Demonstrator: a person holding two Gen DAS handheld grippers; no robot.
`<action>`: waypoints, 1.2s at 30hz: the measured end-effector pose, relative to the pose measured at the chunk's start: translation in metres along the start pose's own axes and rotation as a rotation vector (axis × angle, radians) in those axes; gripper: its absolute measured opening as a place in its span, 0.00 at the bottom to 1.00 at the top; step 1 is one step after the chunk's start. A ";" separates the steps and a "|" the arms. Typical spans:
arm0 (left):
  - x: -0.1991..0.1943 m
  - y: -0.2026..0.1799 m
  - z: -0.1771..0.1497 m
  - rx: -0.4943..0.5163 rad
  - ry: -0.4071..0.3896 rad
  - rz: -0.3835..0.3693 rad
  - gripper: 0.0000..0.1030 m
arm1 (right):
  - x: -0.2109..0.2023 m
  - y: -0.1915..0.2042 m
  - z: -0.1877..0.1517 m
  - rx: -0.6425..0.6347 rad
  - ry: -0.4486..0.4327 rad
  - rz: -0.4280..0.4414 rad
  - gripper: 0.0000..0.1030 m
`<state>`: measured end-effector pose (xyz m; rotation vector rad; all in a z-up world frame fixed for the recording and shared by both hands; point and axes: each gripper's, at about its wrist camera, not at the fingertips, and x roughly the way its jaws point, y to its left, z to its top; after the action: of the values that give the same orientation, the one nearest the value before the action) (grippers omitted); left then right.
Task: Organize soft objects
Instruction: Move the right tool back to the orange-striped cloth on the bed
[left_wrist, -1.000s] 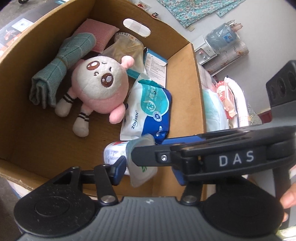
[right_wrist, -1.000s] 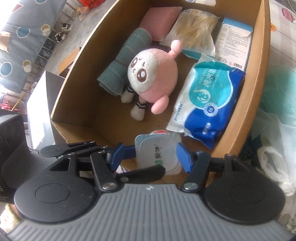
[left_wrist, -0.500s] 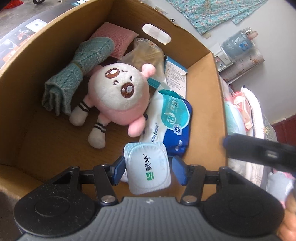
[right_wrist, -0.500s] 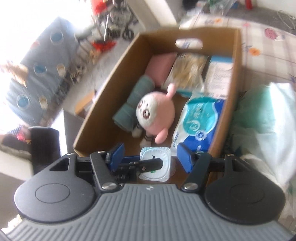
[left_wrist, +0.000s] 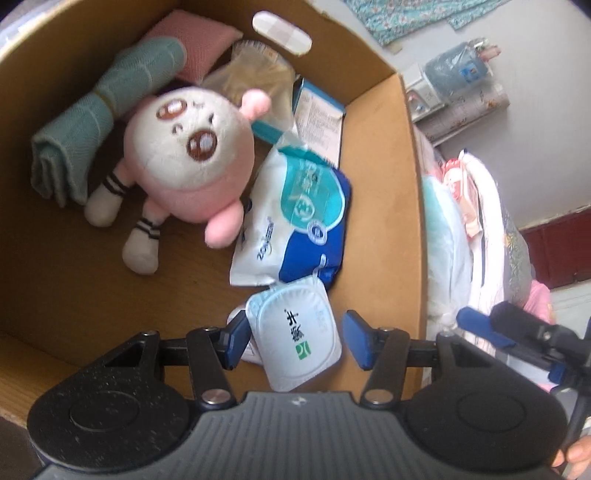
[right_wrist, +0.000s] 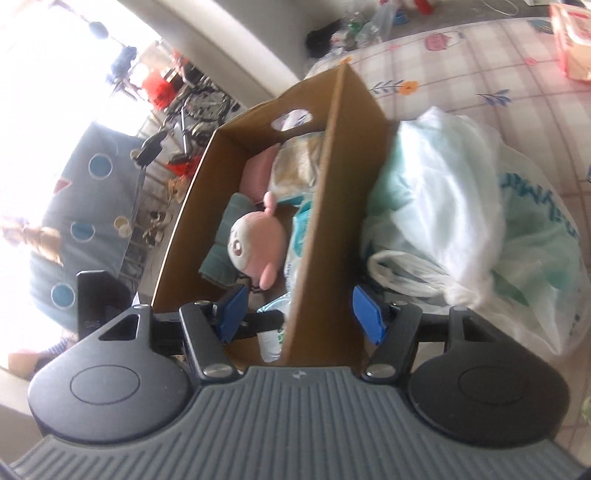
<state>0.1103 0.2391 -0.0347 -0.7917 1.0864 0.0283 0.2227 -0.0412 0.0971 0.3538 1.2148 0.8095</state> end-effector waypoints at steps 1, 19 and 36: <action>-0.004 -0.001 -0.001 0.007 -0.017 0.001 0.59 | 0.000 -0.002 -0.003 0.002 -0.015 -0.003 0.64; -0.042 -0.080 -0.038 0.317 -0.325 -0.038 0.81 | -0.042 -0.059 -0.043 0.123 -0.253 -0.006 0.72; 0.116 -0.264 -0.156 0.815 -0.024 -0.240 0.65 | -0.190 -0.188 -0.079 0.205 -0.343 -0.437 0.69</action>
<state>0.1491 -0.0858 -0.0146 -0.1746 0.8630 -0.5735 0.1946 -0.3182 0.0809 0.3591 1.0011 0.2343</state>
